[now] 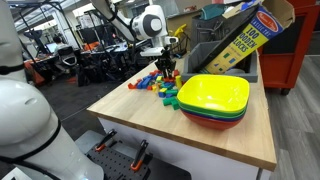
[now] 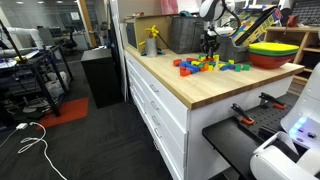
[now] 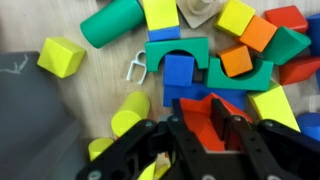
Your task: Pick up the yellow triangular block and move it to the left of the table, pick up the orange rectangular block and move it forward on the table, lay the yellow cylindrical block on the table
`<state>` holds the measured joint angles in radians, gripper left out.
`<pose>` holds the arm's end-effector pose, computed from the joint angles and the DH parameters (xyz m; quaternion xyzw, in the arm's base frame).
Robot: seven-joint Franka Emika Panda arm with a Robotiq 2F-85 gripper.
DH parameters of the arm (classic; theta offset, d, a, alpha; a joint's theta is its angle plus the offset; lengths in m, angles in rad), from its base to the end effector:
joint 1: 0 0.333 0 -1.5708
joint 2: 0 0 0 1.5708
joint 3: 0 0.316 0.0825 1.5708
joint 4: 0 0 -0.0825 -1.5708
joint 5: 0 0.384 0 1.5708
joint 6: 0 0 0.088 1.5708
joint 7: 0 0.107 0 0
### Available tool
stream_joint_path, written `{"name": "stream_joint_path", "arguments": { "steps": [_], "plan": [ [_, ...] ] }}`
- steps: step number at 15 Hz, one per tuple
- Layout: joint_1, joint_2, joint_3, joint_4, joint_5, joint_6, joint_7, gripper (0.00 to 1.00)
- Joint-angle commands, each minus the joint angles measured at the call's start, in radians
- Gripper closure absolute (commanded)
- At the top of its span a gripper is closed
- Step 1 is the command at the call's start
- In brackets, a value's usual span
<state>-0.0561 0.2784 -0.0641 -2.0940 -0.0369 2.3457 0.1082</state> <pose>0.5735 -0.0692 0.2867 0.9947 -0.0998 -0.0133 0.0217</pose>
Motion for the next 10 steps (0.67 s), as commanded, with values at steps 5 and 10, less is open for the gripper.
{"name": "stream_joint_path", "arguments": {
  "steps": [5, 10],
  "plan": [
    [0.022, 0.076, -0.030, 0.118, -0.087, -0.008, 0.058, 0.92],
    [0.028, 0.122, -0.031, 0.171, -0.098, -0.010, 0.060, 0.92]
  ]
}}
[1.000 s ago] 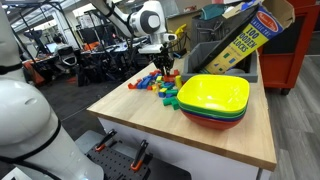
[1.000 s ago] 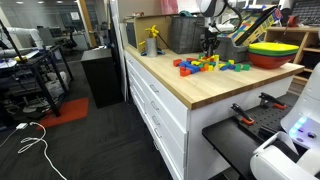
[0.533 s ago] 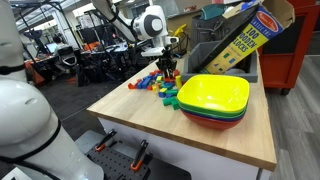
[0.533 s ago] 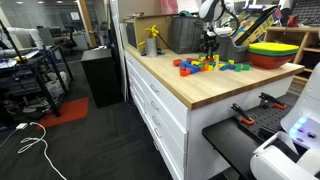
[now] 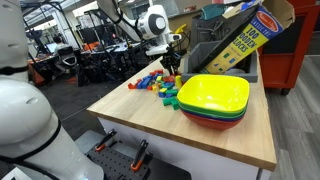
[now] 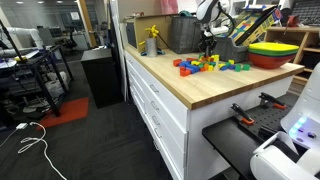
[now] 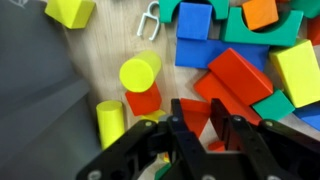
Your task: Pick up the yellow triangular block and move it to the left of the table, pick up the orange rectangular block and move it forward on the table, lay the yellow cylindrical block on the table
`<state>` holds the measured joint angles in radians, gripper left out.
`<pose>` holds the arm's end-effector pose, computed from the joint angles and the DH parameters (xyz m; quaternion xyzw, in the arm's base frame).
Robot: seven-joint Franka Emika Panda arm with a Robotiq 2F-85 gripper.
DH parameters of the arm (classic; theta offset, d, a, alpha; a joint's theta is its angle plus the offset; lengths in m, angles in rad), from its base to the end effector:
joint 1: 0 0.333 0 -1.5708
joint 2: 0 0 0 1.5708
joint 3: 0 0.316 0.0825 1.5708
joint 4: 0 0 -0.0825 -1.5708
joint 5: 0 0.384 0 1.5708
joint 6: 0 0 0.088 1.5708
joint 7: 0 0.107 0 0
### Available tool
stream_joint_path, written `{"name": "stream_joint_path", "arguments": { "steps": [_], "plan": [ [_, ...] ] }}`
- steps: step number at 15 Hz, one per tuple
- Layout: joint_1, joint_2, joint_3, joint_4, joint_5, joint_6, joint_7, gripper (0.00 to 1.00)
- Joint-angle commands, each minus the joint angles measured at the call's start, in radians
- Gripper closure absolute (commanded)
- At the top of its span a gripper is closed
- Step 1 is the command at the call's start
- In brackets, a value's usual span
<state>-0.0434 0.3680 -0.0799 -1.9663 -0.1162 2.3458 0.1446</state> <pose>0.6098 -0.0753 0.2871 0.9943 -0.0905 0.0064 0.0560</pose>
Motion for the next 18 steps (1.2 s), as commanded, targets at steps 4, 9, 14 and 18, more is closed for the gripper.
{"name": "stream_joint_path", "arguments": {
  "steps": [4, 9, 14, 18],
  "plan": [
    [0.017, 0.063, -0.016, 0.058, -0.015, -0.008, 0.022, 0.92],
    [0.021, 0.075, -0.035, 0.050, -0.037, -0.004, 0.028, 0.92],
    [0.035, 0.053, -0.065, 0.040, -0.105, 0.003, 0.050, 0.25],
    [0.028, -0.001, -0.037, 0.017, -0.074, 0.023, 0.014, 0.00]
  ]
}}
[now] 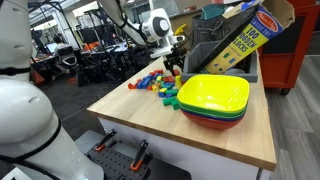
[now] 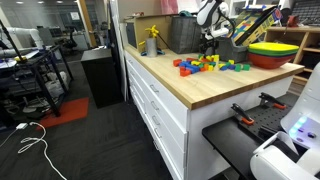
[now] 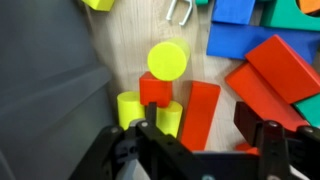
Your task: Pick up the yellow triangular block and move it to the left of the table, pick up the orange rectangular block and move it forward on the table, lay the yellow cylindrical block on the table
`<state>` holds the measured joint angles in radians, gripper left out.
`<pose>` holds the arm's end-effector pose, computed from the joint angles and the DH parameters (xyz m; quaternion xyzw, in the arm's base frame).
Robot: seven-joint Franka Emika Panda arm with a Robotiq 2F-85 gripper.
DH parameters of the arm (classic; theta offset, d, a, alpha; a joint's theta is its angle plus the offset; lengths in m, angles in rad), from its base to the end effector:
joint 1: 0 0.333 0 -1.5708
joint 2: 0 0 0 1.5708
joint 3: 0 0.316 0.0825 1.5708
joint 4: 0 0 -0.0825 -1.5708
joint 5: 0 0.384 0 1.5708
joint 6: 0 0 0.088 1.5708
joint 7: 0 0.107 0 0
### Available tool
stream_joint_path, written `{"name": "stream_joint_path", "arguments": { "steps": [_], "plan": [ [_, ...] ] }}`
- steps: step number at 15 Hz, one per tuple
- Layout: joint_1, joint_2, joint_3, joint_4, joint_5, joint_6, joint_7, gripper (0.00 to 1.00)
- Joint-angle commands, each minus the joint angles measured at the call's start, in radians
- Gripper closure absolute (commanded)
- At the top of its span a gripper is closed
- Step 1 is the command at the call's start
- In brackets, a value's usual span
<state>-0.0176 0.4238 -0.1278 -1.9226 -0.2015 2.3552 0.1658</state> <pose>0.6200 -0.0896 0.2733 0.9921 -0.0784 0.0056 0.0976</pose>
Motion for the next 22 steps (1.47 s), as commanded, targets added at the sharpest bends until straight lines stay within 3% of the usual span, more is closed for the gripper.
{"name": "stream_joint_path", "arguments": {
  "steps": [1, 6, 15, 19, 22],
  "plan": [
    [-0.001, -0.069, 0.022, -0.031, 0.027, 0.013, -0.018, 0.00],
    [-0.020, -0.135, 0.059, -0.078, 0.136, -0.015, -0.044, 0.00],
    [-0.049, -0.165, 0.063, -0.177, 0.301, -0.041, -0.099, 0.00],
    [0.024, -0.173, -0.016, -0.206, -0.022, 0.015, 0.077, 0.00],
    [0.044, -0.196, -0.029, -0.210, -0.168, 0.027, 0.147, 0.00]
  ]
}}
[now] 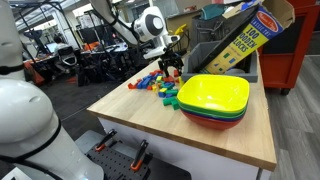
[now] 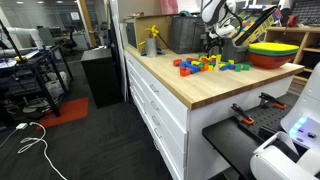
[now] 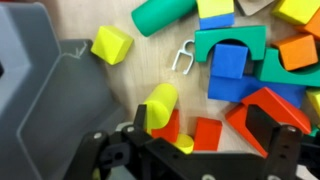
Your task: Pick up the yellow triangular block and move it to the left of the table, pick up the orange rectangular block and move it forward on the table, lay the yellow cylindrical block on the table
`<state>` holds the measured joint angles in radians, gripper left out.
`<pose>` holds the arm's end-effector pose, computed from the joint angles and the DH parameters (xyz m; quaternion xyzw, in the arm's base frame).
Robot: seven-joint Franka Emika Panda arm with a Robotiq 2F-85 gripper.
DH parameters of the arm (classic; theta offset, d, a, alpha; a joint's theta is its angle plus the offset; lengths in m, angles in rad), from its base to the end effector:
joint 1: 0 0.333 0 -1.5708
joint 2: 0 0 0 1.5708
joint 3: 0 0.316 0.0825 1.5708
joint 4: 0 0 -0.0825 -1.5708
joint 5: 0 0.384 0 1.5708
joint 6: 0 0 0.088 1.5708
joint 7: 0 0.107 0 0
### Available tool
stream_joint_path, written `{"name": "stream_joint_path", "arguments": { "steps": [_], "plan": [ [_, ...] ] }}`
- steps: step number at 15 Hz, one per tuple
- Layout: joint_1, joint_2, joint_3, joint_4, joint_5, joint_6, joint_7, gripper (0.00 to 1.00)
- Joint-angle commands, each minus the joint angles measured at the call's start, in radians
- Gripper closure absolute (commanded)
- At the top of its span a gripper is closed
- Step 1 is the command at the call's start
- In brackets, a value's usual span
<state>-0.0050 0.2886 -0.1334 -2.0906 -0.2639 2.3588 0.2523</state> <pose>0.5743 -0.0821 0.2848 0.9890 -0.0972 -0.0041 0.1111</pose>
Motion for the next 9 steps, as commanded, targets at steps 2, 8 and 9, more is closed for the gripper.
{"name": "stream_joint_path", "arguments": {
  "steps": [2, 8, 9],
  "plan": [
    [0.038, -0.079, -0.018, -0.043, -0.162, 0.030, 0.085, 0.00],
    [0.021, -0.087, 0.002, -0.049, -0.138, 0.014, 0.067, 0.00],
    [0.017, -0.082, 0.004, -0.054, -0.119, 0.014, 0.063, 0.00]
  ]
}}
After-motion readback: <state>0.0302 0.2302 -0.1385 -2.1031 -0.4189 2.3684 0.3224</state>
